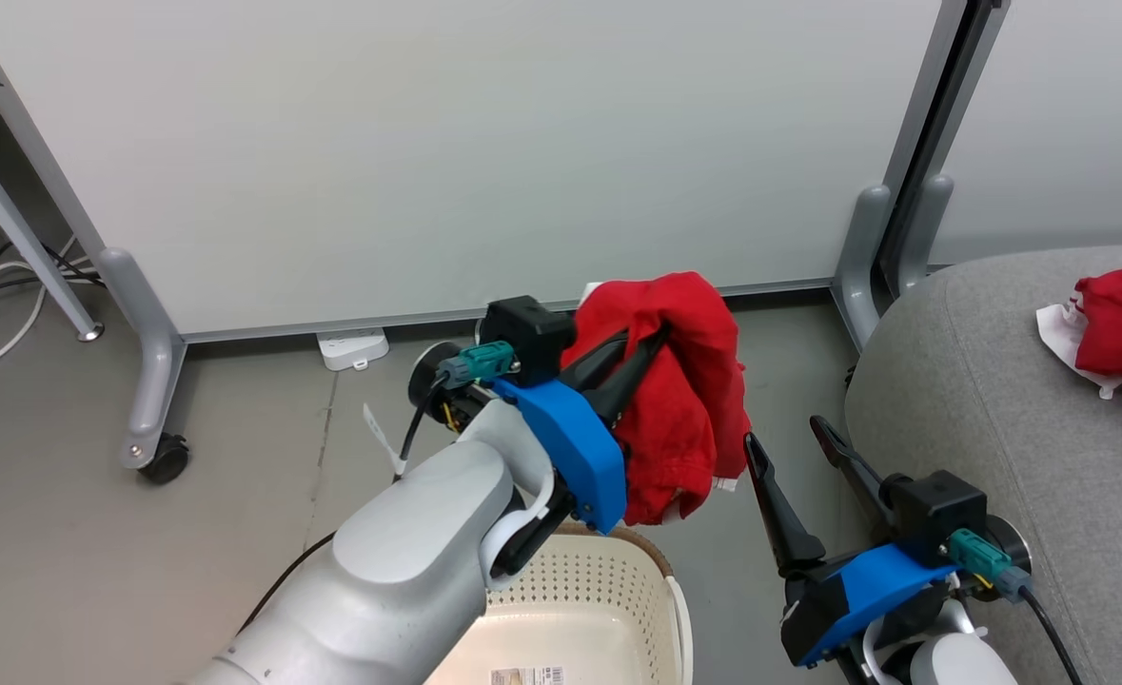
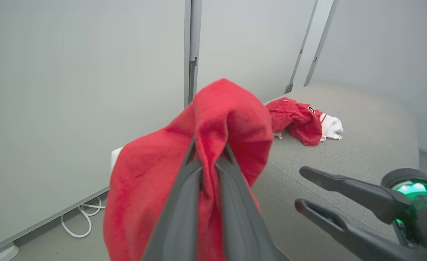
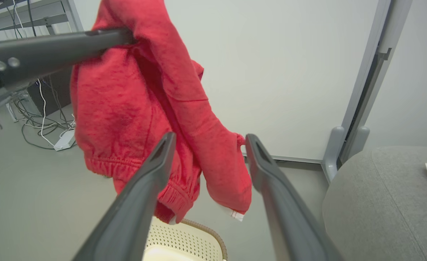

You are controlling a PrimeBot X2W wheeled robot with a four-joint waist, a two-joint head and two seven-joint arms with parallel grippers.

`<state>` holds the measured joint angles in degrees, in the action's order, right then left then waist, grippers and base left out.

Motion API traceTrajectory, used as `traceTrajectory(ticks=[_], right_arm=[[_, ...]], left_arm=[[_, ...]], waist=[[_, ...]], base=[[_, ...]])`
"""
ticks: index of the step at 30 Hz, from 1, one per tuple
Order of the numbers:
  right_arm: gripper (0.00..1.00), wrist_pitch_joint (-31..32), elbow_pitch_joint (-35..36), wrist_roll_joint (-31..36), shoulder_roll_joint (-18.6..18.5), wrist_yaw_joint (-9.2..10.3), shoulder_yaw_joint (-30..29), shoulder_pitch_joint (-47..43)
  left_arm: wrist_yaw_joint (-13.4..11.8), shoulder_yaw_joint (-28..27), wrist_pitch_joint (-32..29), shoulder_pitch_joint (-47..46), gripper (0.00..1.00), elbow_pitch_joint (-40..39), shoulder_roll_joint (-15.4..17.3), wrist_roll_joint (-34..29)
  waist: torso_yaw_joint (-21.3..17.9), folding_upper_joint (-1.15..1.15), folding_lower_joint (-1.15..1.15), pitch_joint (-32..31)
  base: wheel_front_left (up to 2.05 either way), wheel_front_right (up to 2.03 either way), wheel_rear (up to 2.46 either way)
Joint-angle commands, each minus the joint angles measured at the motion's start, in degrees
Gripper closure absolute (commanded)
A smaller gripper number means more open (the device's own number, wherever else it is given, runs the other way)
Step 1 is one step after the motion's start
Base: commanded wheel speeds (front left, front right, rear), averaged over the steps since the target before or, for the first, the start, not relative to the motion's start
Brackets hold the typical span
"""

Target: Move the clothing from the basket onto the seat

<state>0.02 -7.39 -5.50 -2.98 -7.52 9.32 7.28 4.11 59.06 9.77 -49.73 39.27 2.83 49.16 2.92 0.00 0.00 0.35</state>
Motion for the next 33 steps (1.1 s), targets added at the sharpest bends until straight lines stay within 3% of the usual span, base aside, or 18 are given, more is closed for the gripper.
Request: traceTrajectory(ticks=[1, 21, 33], right_arm=[[0.00, 0.18, 0.19, 0.19, 0.10, 0.06, 0.03, -0.79], [0.00, 0.41, -1.20, -0.58, 0.11, 0.06, 1.05, 1.40], [0.00, 2.29, -12.69, -3.21, -2.61, 0.06, 4.28, 11.33]], left_arm=[[-0.49, 0.56, -0.14, -0.83, 1.00, -0.32, 0.14, 0.55], [-2.14, 7.59, 1.83, -3.66, 1.00, 2.31, 0.12, 6.74], [-2.15, 10.69, 2.70, -5.07, 1.00, 2.25, 0.12, 9.24]], waist=[[0.08, 0.00, 0.00, -0.25], [0.44, 0.00, 0.00, 0.42], [0.84, 0.00, 0.00, 1.06]], base=[[0.00, 0.00, 0.00], [0.00, 0.00, 0.00], [0.00, 0.00, 0.00]])
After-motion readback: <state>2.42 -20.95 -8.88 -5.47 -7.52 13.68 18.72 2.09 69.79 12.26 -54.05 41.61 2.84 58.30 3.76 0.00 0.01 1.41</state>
